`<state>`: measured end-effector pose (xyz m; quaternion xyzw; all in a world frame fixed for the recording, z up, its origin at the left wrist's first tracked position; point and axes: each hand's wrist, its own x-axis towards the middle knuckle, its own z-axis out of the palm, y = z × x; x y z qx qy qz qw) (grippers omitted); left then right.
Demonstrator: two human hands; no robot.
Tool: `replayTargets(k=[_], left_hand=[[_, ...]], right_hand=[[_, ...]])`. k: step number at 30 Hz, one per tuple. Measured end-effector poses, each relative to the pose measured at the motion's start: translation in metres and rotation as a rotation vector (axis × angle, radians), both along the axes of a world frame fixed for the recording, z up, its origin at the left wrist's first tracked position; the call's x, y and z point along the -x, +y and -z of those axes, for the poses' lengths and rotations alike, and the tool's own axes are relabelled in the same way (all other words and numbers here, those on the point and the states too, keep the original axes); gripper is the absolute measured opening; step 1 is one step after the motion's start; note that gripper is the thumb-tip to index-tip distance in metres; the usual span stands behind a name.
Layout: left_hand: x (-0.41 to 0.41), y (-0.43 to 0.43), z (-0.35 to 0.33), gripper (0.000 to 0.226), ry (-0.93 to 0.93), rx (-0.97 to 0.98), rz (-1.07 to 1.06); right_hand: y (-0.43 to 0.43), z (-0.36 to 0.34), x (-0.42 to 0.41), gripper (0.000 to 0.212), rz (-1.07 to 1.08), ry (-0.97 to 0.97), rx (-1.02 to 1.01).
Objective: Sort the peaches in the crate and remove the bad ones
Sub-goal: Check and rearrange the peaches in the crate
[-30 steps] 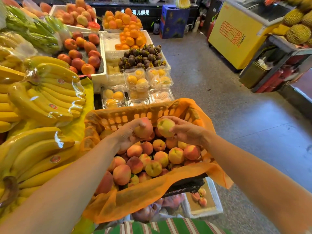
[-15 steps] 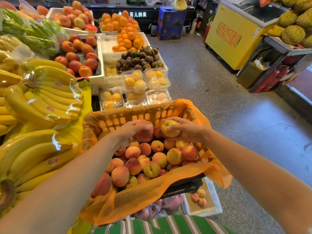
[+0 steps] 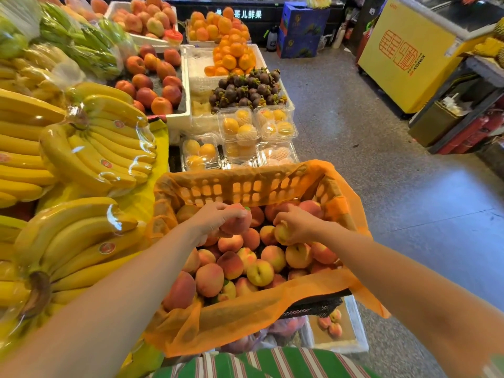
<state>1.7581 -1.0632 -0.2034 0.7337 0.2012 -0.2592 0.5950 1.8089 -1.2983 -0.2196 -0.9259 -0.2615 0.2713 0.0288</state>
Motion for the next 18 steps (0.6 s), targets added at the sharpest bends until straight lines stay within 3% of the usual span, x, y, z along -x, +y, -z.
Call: replayTargets(k=[4,7,11,14,16,18], left_hand=[[-0.002,0.008,0.008,0.055,0.015,0.014,-0.029],[-0.005,0.005,0.01,0.039,0.032,0.063,-0.029],[-0.01,-0.007,0.005,0.026,0.058,0.131,-0.053],[-0.014,-0.017,0.002,0.036,0.084,0.192,-0.046],[-0.017,-0.028,0.001,0.039,0.086,0.245,-0.011],[-0.02,-0.041,-0.003,0.038,0.073,0.3,0.009]], right_hand=[[0.008,0.009,-0.001,0.048,-0.173,-0.105,0.103],[0.01,0.011,-0.005,0.05,-0.173,-0.092,0.129],[0.004,0.001,-0.01,0.045,0.109,0.037,-0.229],[0.005,-0.019,-0.007,0.053,0.364,0.277,-0.614],[0.007,-0.03,-0.003,0.06,0.398,0.373,-0.683],[0.005,-0.032,-0.001,0.06,0.352,0.317,-0.665]])
